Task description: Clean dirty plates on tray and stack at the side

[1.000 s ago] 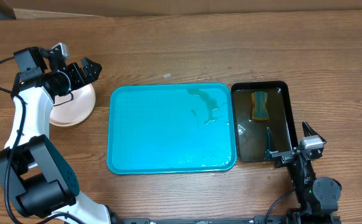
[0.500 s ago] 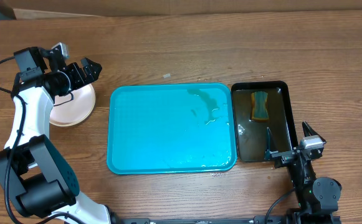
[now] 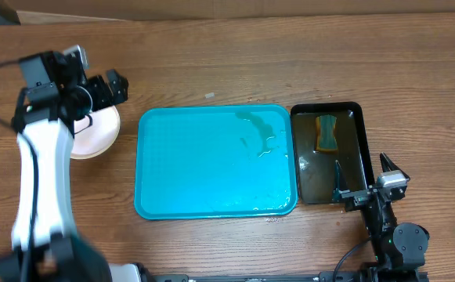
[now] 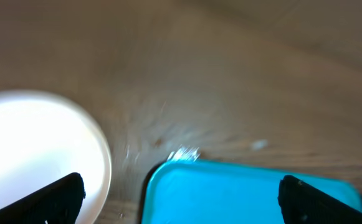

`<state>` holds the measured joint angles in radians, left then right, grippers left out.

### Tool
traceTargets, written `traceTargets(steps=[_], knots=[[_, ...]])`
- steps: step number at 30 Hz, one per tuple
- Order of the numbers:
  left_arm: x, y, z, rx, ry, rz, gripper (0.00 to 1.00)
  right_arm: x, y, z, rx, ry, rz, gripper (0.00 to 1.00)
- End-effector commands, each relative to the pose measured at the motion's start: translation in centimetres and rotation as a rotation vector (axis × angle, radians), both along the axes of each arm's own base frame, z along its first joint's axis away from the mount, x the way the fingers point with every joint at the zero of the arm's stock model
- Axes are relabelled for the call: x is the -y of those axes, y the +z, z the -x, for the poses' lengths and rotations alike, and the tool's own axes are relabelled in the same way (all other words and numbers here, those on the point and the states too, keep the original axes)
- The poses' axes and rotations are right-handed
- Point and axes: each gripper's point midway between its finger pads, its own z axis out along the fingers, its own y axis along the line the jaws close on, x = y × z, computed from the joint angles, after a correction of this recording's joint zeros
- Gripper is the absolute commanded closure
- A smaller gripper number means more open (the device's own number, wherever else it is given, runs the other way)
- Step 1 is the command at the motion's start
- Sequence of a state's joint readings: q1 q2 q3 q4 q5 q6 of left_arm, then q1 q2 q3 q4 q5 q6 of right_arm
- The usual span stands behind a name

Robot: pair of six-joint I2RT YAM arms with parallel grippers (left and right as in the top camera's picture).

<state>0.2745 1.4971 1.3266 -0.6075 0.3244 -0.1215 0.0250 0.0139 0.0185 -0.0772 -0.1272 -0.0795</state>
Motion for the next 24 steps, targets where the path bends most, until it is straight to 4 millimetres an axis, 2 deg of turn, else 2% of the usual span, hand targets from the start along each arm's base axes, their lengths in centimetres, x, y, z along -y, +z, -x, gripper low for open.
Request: traceTargets(steps=[1,3,5,6,9,12,16,20,24], knots=[[1.1,9.2,3.3,0.220,0.010,-0.119,0.00,0.1,-0.2,0.0,0.006,-0.002,0.007,0.00],[1.3,12.5,5.6,0.306,0.023,-0.161,0.00,0.1,-0.2,0.0,0.006,-0.002,0.007,0.00],[1.3,14.8,8.1,0.358,0.053,-0.192,0.00,0.1,-0.2,0.0,0.006,-0.002,0.007,0.00],[1.4,15.6,9.7,0.377,0.070,-0.207,0.00,0.1,-0.2,0.0,0.006,-0.002,0.007,0.00],[1.7,16.6,13.1,0.420,0.103,-0.236,0.00,0.1,-0.2,0.0,0.006,-0.002,0.007,0.00],[2.5,15.7,16.2,0.459,0.103,-0.241,0.00,0.1,-0.2,0.0,0.006,-0.002,0.007,0.00],[3.4,12.0,19.2,0.495,0.101,-0.247,0.00,0.1,-0.2,0.0,0.006,-0.002,0.007,0.00],[4.2,8.9,20.2,0.625,0.103,-0.222,0.00,0.1,-0.2,0.0,0.006,-0.002,0.007,0.00],[4.6,9.1,20.5,0.857,0.102,-0.248,0.00,0.1,-0.2,0.0,0.006,-0.002,0.007,0.00]])
